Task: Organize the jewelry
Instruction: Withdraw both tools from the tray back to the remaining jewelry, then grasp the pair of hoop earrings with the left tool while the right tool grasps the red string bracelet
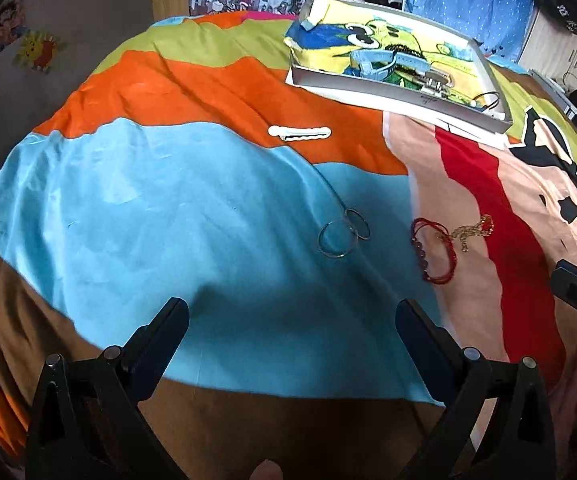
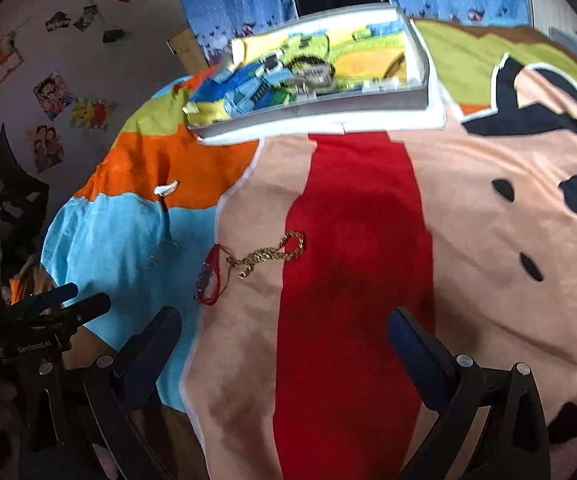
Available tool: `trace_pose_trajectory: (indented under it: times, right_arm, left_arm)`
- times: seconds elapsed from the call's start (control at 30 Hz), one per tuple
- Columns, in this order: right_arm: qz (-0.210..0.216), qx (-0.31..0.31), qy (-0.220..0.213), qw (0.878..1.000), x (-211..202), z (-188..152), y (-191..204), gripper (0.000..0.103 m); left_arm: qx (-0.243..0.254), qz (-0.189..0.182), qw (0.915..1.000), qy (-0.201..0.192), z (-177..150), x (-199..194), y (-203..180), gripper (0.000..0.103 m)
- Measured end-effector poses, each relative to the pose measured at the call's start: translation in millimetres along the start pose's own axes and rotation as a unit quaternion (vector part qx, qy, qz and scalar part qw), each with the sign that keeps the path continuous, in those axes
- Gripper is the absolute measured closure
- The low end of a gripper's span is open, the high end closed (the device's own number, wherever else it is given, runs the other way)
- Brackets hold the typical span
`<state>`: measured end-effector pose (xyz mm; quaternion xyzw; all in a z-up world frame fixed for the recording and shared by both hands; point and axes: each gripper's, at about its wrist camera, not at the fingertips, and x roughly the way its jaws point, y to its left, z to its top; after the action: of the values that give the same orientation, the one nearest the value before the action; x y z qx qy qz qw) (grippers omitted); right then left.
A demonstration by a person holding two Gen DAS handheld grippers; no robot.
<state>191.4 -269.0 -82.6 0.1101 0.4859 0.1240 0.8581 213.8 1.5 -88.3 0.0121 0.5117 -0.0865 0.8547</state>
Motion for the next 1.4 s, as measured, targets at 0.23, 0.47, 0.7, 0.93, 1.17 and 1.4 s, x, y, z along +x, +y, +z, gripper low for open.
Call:
trace_pose_trajectory:
  times: [0.23, 0.47, 0.7, 0.93, 1.17, 1.4]
  right_arm:
    - [0.020, 0.027, 0.009, 0.999, 11, 4, -10, 0.000]
    - [0.024, 0.002, 0.012, 1.000, 17, 7, -1, 0.002]
    - [0.009, -0.015, 0.014, 1.000, 29, 16, 0, 0.019]
    - [0.013, -0.034, 0.021, 0.999, 36, 18, 4, 0.032]
    - [0.010, -0.043, 0.023, 0.999, 43, 20, 8, 0.038]
    - [0.004, -0.050, 0.028, 0.998, 52, 22, 9, 0.044]
  left_arm:
    - [-0.017, -0.016, 0.9997, 0.010, 3, 9, 6, 0.002]
    - [-0.003, -0.010, 0.9999, 0.005, 6, 12, -1, 0.002]
    - [-0.014, -0.026, 0.9996, -0.005, 11, 13, 2, 0.002]
    - [-0.020, -0.054, 0.9982, -0.014, 15, 12, 2, 0.002]
    - [-0.018, -0.059, 0.9980, -0.015, 19, 16, -1, 0.002]
    - [-0.023, -0.070, 0.9971, -0.018, 21, 17, 0, 0.002]
